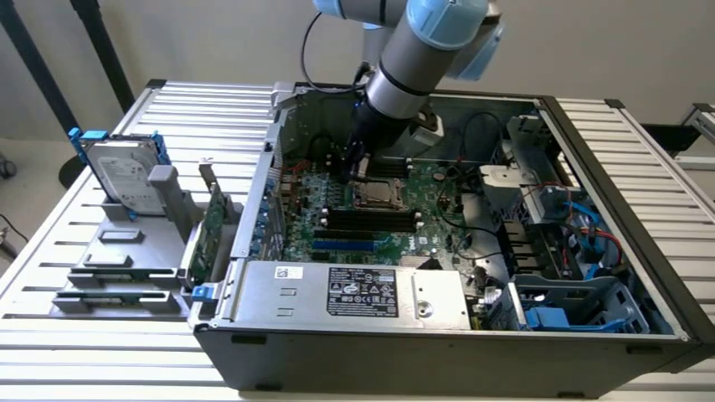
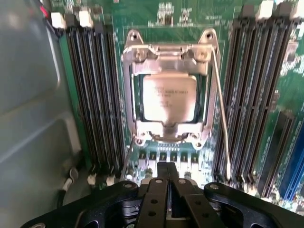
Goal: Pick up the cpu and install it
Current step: 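Close the cpu cover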
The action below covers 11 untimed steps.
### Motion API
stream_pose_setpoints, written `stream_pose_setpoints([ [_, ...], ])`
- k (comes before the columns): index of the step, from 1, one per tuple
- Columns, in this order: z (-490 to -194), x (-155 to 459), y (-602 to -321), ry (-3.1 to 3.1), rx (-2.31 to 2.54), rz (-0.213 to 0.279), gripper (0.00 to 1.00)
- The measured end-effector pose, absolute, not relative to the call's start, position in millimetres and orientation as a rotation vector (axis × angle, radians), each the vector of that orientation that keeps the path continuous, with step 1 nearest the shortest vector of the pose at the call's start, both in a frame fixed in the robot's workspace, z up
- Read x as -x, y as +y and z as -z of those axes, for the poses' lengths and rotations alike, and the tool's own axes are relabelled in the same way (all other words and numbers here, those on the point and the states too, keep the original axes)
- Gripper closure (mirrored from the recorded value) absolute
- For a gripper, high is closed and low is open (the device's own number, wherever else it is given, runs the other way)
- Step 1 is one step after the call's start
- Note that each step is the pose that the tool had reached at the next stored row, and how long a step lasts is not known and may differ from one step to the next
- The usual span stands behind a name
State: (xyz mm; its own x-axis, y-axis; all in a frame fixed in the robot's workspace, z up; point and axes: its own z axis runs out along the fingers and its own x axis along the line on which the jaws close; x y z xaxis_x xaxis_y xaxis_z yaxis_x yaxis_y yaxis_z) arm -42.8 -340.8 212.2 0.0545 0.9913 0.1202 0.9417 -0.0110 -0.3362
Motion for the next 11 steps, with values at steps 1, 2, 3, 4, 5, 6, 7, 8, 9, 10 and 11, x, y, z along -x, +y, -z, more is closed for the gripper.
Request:
stream_pose_setpoints([
  [1,-213,46,-341,-1.945,2.012,-0.213,0.89],
  [2,-214,50,-341,-1.944,2.010,-0.213,0.89],
  [3,-214,54,-341,-1.942,2.008,-0.213,0.89],
  [4,-215,57,-341,-1.940,2.005,-0.213,0.89],
  [5,-216,60,-341,-1.939,2.003,-0.213,0.89],
  [6,-216,63,-341,-1.937,2.001,-0.213,0.89],
  [7,-217,66,-341,-1.935,1.999,-0.213,0.89],
  [8,-217,70,-341,-1.933,1.997,-0.214,0.89],
  [9,-218,73,-341,-1.932,1.995,-0.214,0.89],
  [10,-218,75,-341,-1.931,1.994,-0.213,0.89],
  [11,-218,76,-341,-1.931,1.994,-0.213,0.89],
])
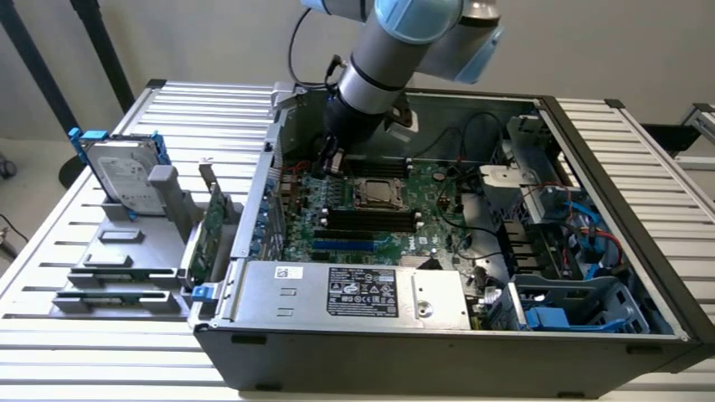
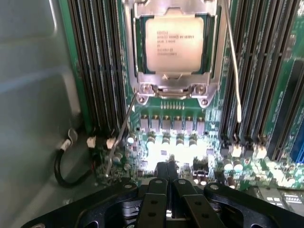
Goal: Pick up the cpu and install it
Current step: 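Close the cpu cover, then install the first cpu locking lever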
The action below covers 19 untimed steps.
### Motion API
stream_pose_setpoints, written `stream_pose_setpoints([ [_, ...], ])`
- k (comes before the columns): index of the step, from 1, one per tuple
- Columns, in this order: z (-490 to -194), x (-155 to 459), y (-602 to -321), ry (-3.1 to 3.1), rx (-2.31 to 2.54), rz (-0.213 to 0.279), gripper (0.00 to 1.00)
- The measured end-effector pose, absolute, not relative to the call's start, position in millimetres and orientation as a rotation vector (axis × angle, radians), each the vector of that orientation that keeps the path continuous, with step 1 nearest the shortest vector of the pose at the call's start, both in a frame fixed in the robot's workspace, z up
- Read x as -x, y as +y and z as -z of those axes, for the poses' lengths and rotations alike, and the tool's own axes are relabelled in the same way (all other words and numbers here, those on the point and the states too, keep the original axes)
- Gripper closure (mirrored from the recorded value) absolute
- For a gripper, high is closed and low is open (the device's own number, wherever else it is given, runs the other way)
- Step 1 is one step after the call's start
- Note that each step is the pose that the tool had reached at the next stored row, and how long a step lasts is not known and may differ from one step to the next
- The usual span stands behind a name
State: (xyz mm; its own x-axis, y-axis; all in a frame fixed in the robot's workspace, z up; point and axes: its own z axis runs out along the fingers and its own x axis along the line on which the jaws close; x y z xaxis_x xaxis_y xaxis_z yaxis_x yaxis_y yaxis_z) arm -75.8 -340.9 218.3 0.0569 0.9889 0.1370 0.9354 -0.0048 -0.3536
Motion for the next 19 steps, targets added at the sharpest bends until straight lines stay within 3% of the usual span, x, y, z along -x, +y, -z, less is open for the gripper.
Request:
stream_pose_setpoints([
  [19,-218.4,76.3,-340.9,-1.911,2.007,-0.204,0.89],
])
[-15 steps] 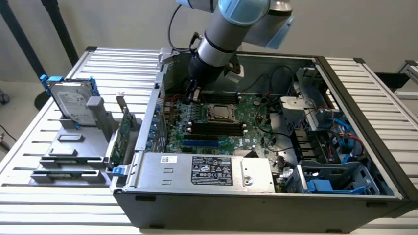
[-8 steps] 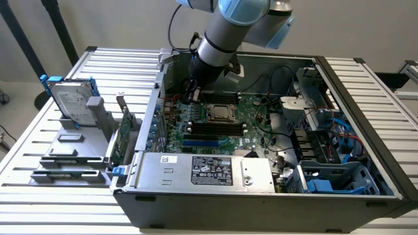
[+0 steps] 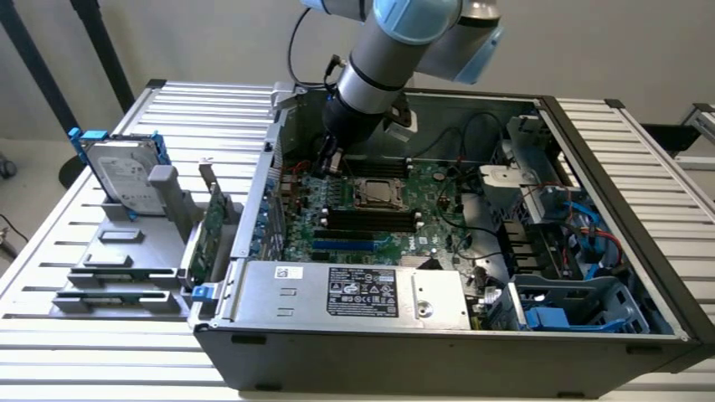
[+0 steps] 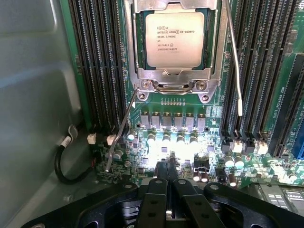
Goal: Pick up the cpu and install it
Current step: 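Install the first cpu locking lever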
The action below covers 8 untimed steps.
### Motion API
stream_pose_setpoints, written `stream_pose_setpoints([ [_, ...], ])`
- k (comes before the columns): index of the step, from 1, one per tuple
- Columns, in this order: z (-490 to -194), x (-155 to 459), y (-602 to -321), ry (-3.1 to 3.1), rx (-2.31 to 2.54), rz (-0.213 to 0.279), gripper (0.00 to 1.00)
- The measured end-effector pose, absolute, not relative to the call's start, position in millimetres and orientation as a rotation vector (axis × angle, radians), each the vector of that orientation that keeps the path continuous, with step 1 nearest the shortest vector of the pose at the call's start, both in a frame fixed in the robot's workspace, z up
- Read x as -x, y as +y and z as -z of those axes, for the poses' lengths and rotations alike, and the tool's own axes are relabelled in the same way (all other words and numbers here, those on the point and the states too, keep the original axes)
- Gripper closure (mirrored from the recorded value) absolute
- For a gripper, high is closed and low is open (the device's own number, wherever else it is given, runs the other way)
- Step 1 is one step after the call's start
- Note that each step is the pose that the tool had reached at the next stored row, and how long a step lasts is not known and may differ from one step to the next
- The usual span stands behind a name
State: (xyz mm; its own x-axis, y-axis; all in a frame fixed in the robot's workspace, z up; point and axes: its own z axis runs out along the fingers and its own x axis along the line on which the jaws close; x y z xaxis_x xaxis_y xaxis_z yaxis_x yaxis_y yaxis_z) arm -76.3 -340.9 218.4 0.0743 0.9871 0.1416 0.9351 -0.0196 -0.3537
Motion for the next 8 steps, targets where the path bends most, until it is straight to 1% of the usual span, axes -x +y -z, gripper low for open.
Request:
stream_pose_setpoints([
  [8,-218.4,76.2,-340.9,-1.810,2.076,-0.162,0.89],
])
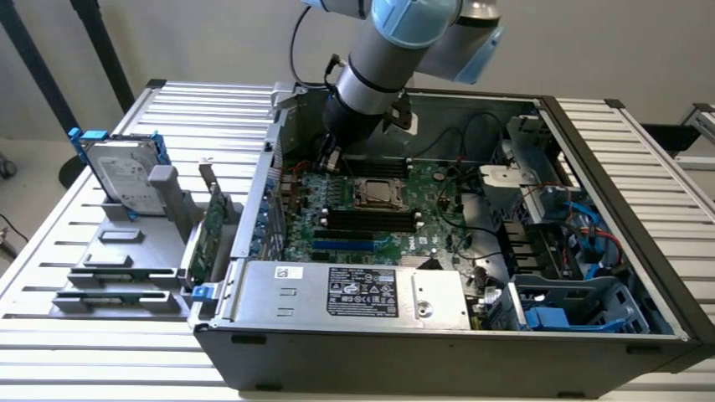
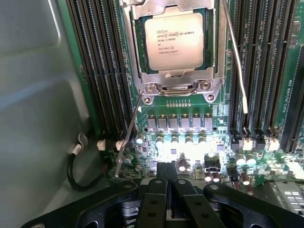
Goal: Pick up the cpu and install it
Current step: 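Install the first cpu locking lever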
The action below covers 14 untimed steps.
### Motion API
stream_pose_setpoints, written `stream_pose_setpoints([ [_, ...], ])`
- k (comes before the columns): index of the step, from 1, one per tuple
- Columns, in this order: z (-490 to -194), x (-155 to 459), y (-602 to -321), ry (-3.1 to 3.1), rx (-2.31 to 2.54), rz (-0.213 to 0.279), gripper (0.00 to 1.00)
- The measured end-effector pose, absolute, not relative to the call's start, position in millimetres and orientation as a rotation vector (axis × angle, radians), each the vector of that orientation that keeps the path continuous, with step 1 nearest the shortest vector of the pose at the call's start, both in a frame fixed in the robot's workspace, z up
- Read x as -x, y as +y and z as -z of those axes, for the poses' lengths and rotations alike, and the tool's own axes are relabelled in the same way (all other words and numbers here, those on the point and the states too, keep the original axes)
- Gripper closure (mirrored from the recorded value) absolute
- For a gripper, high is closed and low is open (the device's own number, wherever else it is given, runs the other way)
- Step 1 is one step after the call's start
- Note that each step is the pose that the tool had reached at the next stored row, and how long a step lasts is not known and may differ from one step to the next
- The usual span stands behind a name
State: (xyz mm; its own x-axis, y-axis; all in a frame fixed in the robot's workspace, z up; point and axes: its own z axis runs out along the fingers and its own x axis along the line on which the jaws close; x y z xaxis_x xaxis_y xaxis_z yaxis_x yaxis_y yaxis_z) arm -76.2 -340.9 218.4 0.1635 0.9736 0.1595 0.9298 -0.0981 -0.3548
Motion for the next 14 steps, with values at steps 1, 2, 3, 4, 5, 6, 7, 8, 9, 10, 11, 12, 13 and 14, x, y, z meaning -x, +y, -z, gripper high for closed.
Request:
stream_pose_setpoints([
  [1,-218.4,76.3,-340.9,-1.798,2.085,-0.157,0.89],
  [2,-218.4,76.3,-340.9,-1.785,2.094,-0.153,0.89],
  [3,-218.5,76.3,-340.9,-1.772,2.104,-0.149,0.89],
  [4,-218.7,76.3,-340.9,-1.759,2.113,-0.145,0.89],
  [5,-218.8,76.2,-340.9,-1.745,2.123,-0.140,0.89],
  [6,-218.9,76.2,-340.9,-1.732,2.132,-0.136,0.89],
  [7,-219.0,76.2,-340.9,-1.719,2.141,-0.132,0.89],
  [8,-219.2,76.2,-340.9,-1.707,2.149,-0.128,0.89],
  [9,-219.4,76.2,-340.9,-1.694,2.158,-0.124,0.89],
  [10,-219.7,76.2,-340.9,-1.681,2.167,-0.119,0.89],
  [11,-220.0,76.3,-340.9,-1.668,2.175,-0.116,0.89],
  [12,-220.4,76.3,-340.9,-1.655,2.183,-0.112,0.89],
  [13,-220.8,76.3,-340.9,-1.643,2.191,-0.107,0.89],
  [14,-221.2,76.4,-340.9,-1.630,2.199,-0.104,0.89],
])
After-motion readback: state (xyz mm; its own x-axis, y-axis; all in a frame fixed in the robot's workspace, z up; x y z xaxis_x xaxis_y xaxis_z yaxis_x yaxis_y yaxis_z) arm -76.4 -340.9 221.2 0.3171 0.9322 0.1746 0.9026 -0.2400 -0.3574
